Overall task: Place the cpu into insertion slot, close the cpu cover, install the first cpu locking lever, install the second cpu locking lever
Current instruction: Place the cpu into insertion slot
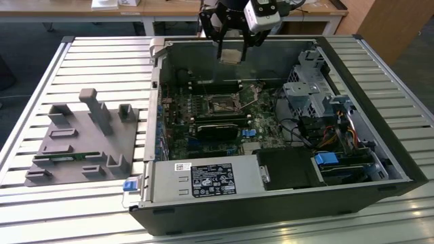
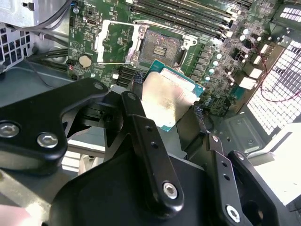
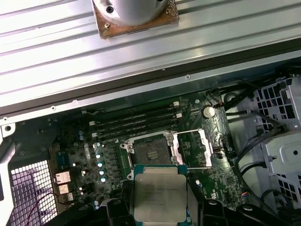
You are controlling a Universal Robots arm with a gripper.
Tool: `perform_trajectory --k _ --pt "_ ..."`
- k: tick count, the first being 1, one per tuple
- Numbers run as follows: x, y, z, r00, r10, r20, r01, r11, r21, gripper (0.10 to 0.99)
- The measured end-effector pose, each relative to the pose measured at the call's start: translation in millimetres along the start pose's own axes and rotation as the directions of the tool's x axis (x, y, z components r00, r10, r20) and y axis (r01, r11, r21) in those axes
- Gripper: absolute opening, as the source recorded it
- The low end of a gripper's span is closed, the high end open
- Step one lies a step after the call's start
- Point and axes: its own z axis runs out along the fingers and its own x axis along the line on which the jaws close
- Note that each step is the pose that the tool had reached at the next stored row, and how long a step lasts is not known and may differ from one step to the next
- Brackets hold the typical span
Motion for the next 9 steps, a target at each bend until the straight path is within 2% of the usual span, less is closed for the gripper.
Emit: perform_trajectory --k 9 --pt "0.1 0.0 0.1 0.9995 0.032 0.0028 -0.032 0.9995 -0.001 0.537"
